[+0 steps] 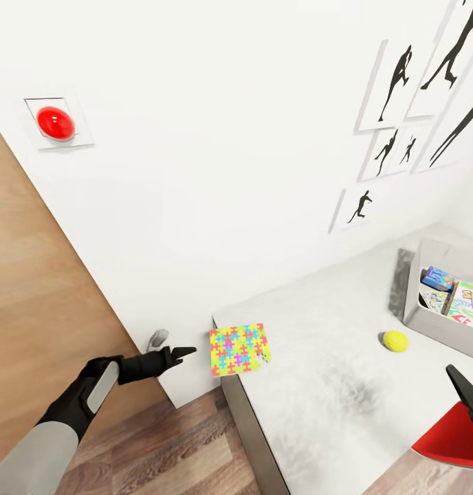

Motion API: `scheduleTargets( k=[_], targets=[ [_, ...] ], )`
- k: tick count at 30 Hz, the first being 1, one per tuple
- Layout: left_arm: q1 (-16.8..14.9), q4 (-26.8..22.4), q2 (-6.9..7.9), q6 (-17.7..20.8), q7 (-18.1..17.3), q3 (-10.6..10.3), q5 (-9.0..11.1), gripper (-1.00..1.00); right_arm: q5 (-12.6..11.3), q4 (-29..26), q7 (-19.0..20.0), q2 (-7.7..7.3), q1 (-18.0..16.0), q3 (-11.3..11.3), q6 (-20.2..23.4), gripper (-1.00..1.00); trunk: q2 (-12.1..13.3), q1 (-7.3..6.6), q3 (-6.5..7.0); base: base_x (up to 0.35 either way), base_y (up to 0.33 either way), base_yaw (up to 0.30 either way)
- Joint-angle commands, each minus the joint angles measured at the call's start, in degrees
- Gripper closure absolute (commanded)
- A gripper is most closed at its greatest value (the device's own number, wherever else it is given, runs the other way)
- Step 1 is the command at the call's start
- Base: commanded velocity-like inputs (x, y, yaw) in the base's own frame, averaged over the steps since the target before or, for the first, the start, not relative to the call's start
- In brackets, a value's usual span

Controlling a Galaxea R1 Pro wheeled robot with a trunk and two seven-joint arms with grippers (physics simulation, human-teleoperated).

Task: Put all the toys in the child's room - the three board games (two on the bed and one on the table), the two jigsaw puzzles on the table, and the tennis ball on the table - inside the toy box on the table in the child's room.

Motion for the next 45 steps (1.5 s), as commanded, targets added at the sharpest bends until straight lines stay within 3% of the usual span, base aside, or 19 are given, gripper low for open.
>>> scheduleTargets(
  k=[1,14,33,38,45],
  targets=[
    [-0.2,0.2,-0.05,0.1,0.0,-0.1,0.2,-1.0,-0.3,0.0,0.1,-0.02,0.0,0.0,0.6,-1.0,-0.1,0.02,-0.06,0.0,0.0,0.0],
    [-1.8,1.0,-0.19,-0.4,-0.3,-0.2,0.2,-1.0,-0.3,0.0,0.7,-0.02,0.0,-0.2,0.6,-1.0,-0.1,0.02,-0.06,0.0,0.0,0.0],
    [-1.9,0.8,-0.33,-0.4,-0.5,-2.5,-0.3,-1.0,-0.3,0.0,0.7,-0.03,0.0,-0.2,0.7,-1.0,-0.1,0.02,-0.06,0.0,0.0,0.0],
    [-1.9,0.7,-0.45,-0.4,-0.5,-2.7,-0.3,-1.0,-0.3,0.0,0.7,-0.09,0.0,-0.5,0.7,-1.0,-2.1,1.11,-0.96,0.0,0.0,0.0],
    [-1.9,0.6,-1.36,-0.4,0.1,-2.8,-0.3,-1.0,-0.3,0.0,0.7,-0.1,0.1,-0.9,0.8,-1.0,-2.1,1.11,-0.96,0.0,0.0,0.0]
  ],
)
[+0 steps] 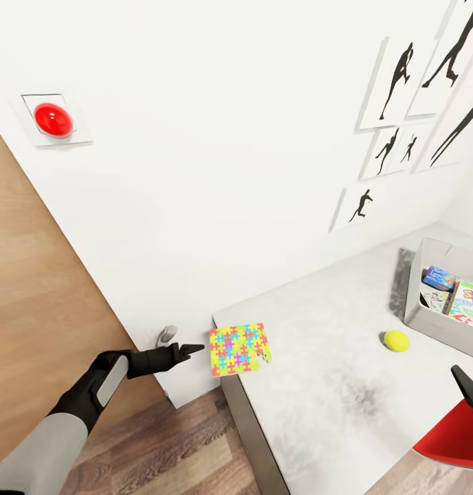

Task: Put all the toys in the child's room - the three board games (two on the bed and one on the table), the two jigsaw puzzles on the table, and the tennis ball on the table - inside the toy box on the table in the child's room.

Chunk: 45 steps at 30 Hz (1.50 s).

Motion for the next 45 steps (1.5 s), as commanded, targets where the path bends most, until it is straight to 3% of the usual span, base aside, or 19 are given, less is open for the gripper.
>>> scheduleTargets(
  k=[1,15,45],
  targets=[
    [0.0,0.0,-0.06,0.3,0.1,-0.2,0.4,-1.0,-0.3,0.0,0.0,-0.02,0.0,0.0,0.6,-1.0,-0.1,0.02,-0.06,0.0,0.0,0.0],
    [-0.1,-0.2,-1.0,0.3,0.0,-0.3,0.4,-1.0,-0.1,0.0,0.0,-0.02,0.1,-0.1,0.7,-1.0,-0.1,0.02,-0.06,0.0,0.0,0.0],
    [-0.1,-0.2,-0.42,0.3,-0.5,-0.3,0.3,-1.0,-0.1,0.0,0.0,-0.11,0.0,-0.1,0.7,-1.0,-0.1,0.02,-0.06,0.0,-0.037,0.0]
  ],
)
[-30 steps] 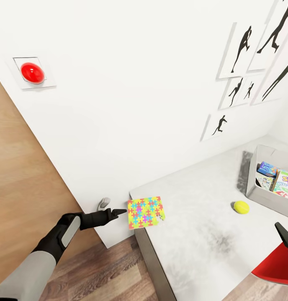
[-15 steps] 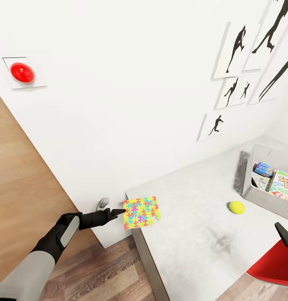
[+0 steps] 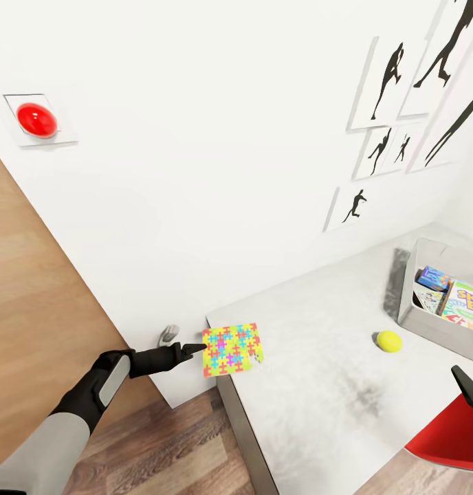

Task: Put all the toys in the child's room - the three board games (two on the bed and one on the table), the two jigsaw puzzles on the table, and the tennis ball on the table - inside the toy box on the table in the child's room.

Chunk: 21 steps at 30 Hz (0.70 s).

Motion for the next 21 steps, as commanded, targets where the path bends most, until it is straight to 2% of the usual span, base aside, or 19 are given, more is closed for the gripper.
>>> scheduleTargets(
  k=[1,16,21],
  targets=[
    [0.0,0.0,0.04,0.3,0.1,-0.2,0.4,-1.0,-0.3,0.0,0.0,-0.02,0.0,0.0,0.6,-1.0,-0.1,0.02,-0.06,0.0,0.0,0.0],
    [0.0,0.0,-0.02,0.3,0.0,-0.2,0.4,-1.0,-0.3,0.0,0.0,-0.02,0.0,0.0,0.6,-1.0,-0.1,0.02,-0.06,0.0,0.0,0.0],
    [0.0,0.0,-0.02,0.3,0.0,-0.2,0.4,-1.0,-0.3,0.0,0.0,-0.02,0.0,0.0,0.7,-1.0,-2.1,1.11,-0.95,0.0,0.0,0.0]
  ],
)
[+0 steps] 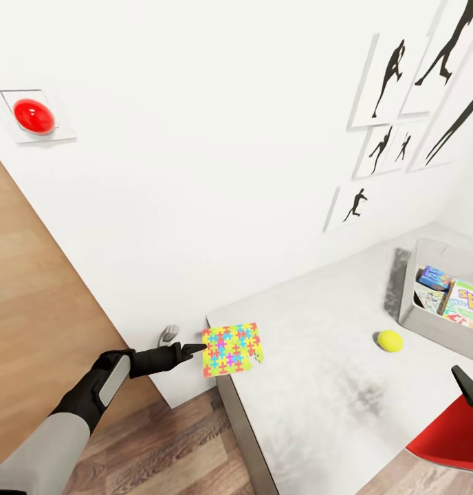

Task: Put all the toys in the child's room - the three board games (two on the bed and one on the table), the two jigsaw puzzles on the table, and the tennis ball on the table - inside the toy box on the table in the child's room.

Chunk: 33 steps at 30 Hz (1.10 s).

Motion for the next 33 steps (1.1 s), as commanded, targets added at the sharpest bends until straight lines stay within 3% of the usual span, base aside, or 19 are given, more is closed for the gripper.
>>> scheduleTargets(
  k=[1,7,14,22,33],
  targets=[
    [0.0,0.0,0.05,0.3,0.1,-0.2,0.4,-1.0,-0.3,0.0,0.0,-0.02,0.0,0.0,0.6,-1.0,-0.5,0.24,-0.24,0.0,0.0,0.0],
    [0.0,0.0,0.05,0.3,0.1,-0.2,0.4,-1.0,-0.3,0.0,0.0,-0.02,0.0,0.0,0.6,-1.0,-2.9,1.56,-1.32,0.0,0.0,0.0],
    [0.0,0.0,0.03,0.3,0.1,-0.2,0.4,-1.0,-0.3,0.0,0.0,-0.02,0.0,-1.3,0.8,-1.0,-2.9,1.56,-1.32,0.0,0.0,0.0],
    [0.0,0.0,-0.17,0.3,0.1,-0.2,0.4,-1.0,-0.3,0.0,0.0,-0.02,0.0,-1.8,0.9,-1.0,-6.1,3.31,-2.75,0.0,0.0,0.0],
    [0.0,0.0,-0.04,0.3,0.1,-0.2,0.3,-1.0,-0.3,0.0,0.0,-0.02,0.0,-1.8,0.9,-1.0,-6.1,3.31,-2.75,0.0,0.0,0.0]
  ],
)
